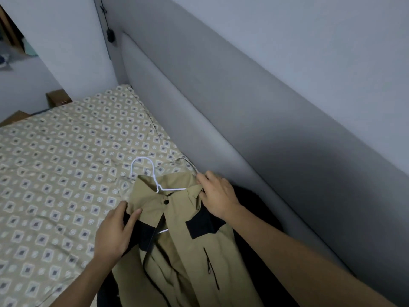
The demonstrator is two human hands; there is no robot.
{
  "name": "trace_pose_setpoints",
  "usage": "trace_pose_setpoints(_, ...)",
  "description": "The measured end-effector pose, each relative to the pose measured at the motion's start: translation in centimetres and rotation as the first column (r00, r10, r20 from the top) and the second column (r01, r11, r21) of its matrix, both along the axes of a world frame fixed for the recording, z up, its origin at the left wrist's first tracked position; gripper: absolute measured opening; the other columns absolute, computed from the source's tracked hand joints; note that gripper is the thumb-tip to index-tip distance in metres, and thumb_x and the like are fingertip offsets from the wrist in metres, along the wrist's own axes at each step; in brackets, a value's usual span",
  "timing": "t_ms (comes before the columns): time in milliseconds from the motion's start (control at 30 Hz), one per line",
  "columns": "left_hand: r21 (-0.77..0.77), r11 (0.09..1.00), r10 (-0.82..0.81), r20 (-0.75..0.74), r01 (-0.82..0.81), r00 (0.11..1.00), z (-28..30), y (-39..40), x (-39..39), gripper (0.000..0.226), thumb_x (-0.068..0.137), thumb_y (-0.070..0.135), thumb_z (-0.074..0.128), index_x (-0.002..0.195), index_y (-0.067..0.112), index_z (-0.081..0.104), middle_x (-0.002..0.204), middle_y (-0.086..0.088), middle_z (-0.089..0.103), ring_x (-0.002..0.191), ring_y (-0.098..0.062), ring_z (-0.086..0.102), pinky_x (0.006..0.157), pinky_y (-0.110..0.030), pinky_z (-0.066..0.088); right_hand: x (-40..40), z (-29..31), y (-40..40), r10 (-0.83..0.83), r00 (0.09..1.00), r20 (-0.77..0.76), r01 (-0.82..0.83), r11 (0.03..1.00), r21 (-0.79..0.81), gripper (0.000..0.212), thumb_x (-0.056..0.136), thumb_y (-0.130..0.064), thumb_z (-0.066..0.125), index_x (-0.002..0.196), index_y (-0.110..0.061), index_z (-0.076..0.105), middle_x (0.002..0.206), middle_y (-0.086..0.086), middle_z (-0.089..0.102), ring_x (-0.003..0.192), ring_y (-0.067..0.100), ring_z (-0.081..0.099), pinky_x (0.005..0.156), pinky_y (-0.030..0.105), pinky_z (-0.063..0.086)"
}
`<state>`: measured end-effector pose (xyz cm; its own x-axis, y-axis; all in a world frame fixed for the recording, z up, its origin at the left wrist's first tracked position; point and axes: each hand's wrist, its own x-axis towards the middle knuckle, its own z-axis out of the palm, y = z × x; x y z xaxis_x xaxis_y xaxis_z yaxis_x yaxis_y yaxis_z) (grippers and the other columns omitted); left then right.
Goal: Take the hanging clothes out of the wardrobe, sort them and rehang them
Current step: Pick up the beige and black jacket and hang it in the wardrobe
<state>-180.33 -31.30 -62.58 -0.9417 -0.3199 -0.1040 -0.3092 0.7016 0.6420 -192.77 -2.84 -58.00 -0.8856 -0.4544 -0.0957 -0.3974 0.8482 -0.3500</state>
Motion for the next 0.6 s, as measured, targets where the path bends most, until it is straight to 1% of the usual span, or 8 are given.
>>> trace_pose_setpoints(133, 0.007, 0.999, -0.053, -0.063, 0.054, 0.997, 3.6, 0.7, 2.6, 0.038, 0.1, 0.052, 0.054, 0.079, 0.028, 0.036, 0.066, -0.001, 0.05, 0.065, -0.019, 0.052, 0.056, -0.039, 0.042, 4.6, 4.8, 1.4, -0.04, 0.997, -0.069, 0.039, 0.999, -0.013, 0.023, 0.092, -0.012, 0.055, 0.112, -0.02, 0.048, 0.102, 0.003, 0.065, 0.093, 0.032, 0.061, 0.076, 0.042, 0.039)
trace_pose_setpoints(200, -0.012, 0.993, -0.119, -0.097, 0.118, 0.988, 5.8, 1.2, 3.9, 0.037, 0.1, 0.052, 0.055, 0.078, 0.028, 0.036, 0.066, 0.001, 0.051, 0.066, -0.015, 0.052, 0.055, -0.037, 0.041, 7.7, 7.3, 2.4, -0.091, 0.992, -0.088, 0.091, 0.996, -0.007, 0.027, 0.092, -0.012, 0.054, 0.116, -0.023, 0.048, 0.101, 0.0, 0.066, 0.092, 0.031, 0.062, 0.073, 0.04, 0.037)
trace_pose_setpoints(333, -0.036, 0.972, -0.233, -0.196, 0.231, 0.952, 11.0, 2.2, 6.7, 0.034, 0.1, 0.051, 0.056, 0.08, 0.03, 0.04, 0.068, 0.006, 0.052, 0.068, -0.01, 0.053, 0.056, -0.036, 0.042, 14.6, 12.3, 4.2, -0.231, 0.971, -0.067, 0.227, 0.972, -0.067, 0.041, 0.087, -0.015, 0.052, 0.126, -0.029, 0.051, 0.117, -0.004, 0.065, 0.108, 0.028, 0.06, 0.083, 0.042, 0.046)
trace_pose_setpoints(367, -0.043, 0.965, -0.261, -0.223, 0.258, 0.939, 12.5, 2.5, 7.5, 0.033, 0.099, 0.05, 0.057, 0.08, 0.03, 0.039, 0.068, 0.007, 0.052, 0.069, -0.011, 0.053, 0.056, -0.037, 0.042, 16.4, 13.7, 4.8, -0.271, 0.962, -0.042, 0.266, 0.959, -0.093, 0.042, 0.087, -0.02, 0.053, 0.127, -0.031, 0.051, 0.118, -0.004, 0.064, 0.111, 0.026, 0.059, 0.086, 0.042, 0.046)
trace_pose_setpoints(433, -0.071, 0.953, -0.303, -0.265, 0.295, 0.915, 15.3, 3.3, 9.3, 0.034, 0.098, 0.047, 0.061, 0.08, 0.03, 0.039, 0.068, 0.007, 0.051, 0.068, -0.014, 0.052, 0.056, -0.037, 0.041, 20.1, 16.4, 6.1, -0.325, 0.945, 0.023, 0.325, 0.935, -0.141, 0.048, 0.086, -0.036, 0.053, 0.133, -0.033, 0.052, 0.126, -0.005, 0.062, 0.12, 0.022, 0.056, 0.096, 0.042, 0.046)
trace_pose_setpoints(500, -0.098, 0.939, -0.344, -0.303, 0.33, 0.889, 18.2, 4.8, 11.1, 0.033, 0.097, 0.043, 0.065, 0.08, 0.028, 0.042, 0.067, 0.007, 0.052, 0.068, -0.018, 0.053, 0.055, -0.037, 0.038, 24.1, 19.2, 7.9, -0.365, 0.929, 0.056, 0.369, 0.911, -0.187, 0.058, 0.085, -0.053, 0.048, 0.141, -0.036, 0.051, 0.137, -0.007, 0.059, 0.131, 0.016, 0.05, 0.108, 0.04, 0.04)
trace_pose_setpoints(533, -0.102, 0.936, -0.352, -0.317, 0.337, 0.88, 19.0, 5.3, 11.5, 0.032, 0.097, 0.042, 0.066, 0.08, 0.027, 0.043, 0.067, 0.007, 0.053, 0.068, -0.02, 0.054, 0.055, -0.038, 0.039, 25.2, 20.0, 8.4, -0.367, 0.929, 0.052, 0.37, 0.908, -0.199, 0.059, 0.088, -0.059, 0.049, 0.143, -0.038, 0.051, 0.141, -0.009, 0.057, 0.135, 0.013, 0.047, 0.11, 0.038, 0.037)
trace_pose_setpoints(600, -0.112, 0.914, -0.403, -0.358, 0.39, 0.842, 21.2, 7.2, 12.6, 0.03, 0.096, 0.044, 0.065, 0.081, 0.029, 0.044, 0.069, 0.008, 0.054, 0.069, -0.019, 0.055, 0.057, -0.039, 0.042, 28.4, 21.9, 10.3, -0.409, 0.913, -0.008, 0.4, 0.896, -0.192, 0.058, 0.093, -0.069, 0.053, 0.142, -0.039, 0.052, 0.14, -0.013, 0.057, 0.134, 0.009, 0.046, 0.107, 0.034, 0.035)
